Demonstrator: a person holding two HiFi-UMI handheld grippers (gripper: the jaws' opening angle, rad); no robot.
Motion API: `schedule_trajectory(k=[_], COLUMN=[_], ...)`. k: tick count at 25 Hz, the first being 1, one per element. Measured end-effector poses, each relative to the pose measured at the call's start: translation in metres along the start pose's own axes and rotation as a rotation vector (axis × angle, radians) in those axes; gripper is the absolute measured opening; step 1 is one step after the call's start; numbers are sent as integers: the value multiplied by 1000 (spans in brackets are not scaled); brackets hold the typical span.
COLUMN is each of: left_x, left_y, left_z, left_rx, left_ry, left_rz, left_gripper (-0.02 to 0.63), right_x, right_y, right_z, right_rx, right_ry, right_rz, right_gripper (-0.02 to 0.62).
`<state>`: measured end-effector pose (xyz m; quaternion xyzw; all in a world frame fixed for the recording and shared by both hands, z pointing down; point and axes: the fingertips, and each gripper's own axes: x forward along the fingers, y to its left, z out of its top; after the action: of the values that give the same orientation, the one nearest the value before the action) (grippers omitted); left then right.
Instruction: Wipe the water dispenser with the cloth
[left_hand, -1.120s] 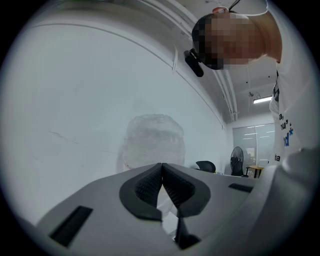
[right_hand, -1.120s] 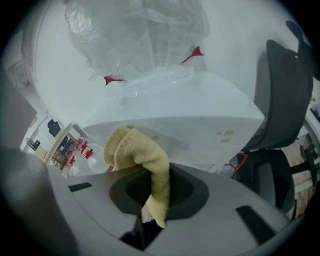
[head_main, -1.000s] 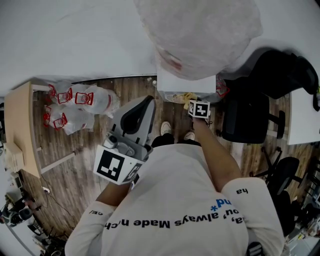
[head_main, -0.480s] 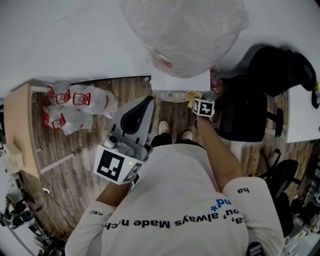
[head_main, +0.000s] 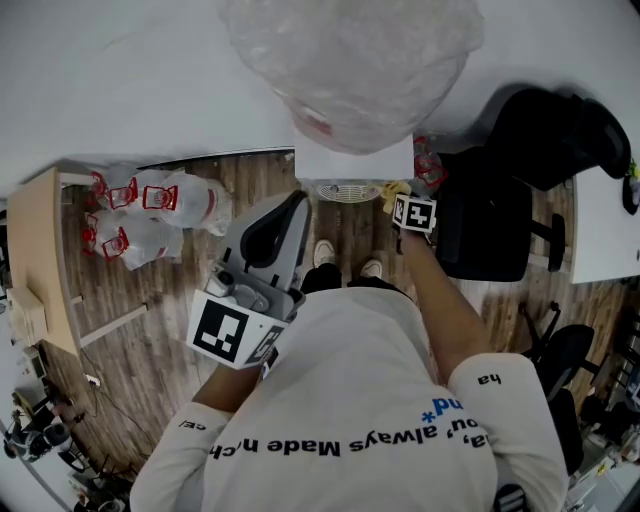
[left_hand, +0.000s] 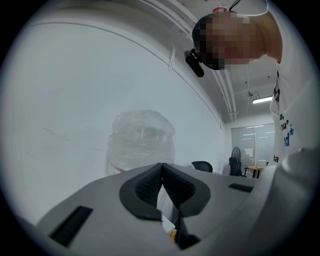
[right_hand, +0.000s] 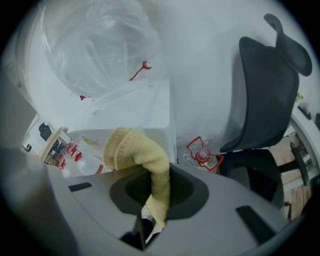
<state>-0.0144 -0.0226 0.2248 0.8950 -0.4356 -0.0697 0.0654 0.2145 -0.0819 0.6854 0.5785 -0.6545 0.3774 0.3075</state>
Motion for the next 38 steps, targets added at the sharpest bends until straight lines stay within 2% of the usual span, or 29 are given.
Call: schedule_trajectory(k=[14,38], left_x=[8,4], left_y=[-1,26], left_z=[-16,-86], left_rx=[-15,-42], left_ry=[39,118], left_rz=[-1,17], left_gripper=[20,20], right_x=[8,56], right_y=[-9,-17], right_z=[0,-27], right_rx=[-39,-74], right_ry=[15,39], right_rz=[10,23], right_gripper=[60,60])
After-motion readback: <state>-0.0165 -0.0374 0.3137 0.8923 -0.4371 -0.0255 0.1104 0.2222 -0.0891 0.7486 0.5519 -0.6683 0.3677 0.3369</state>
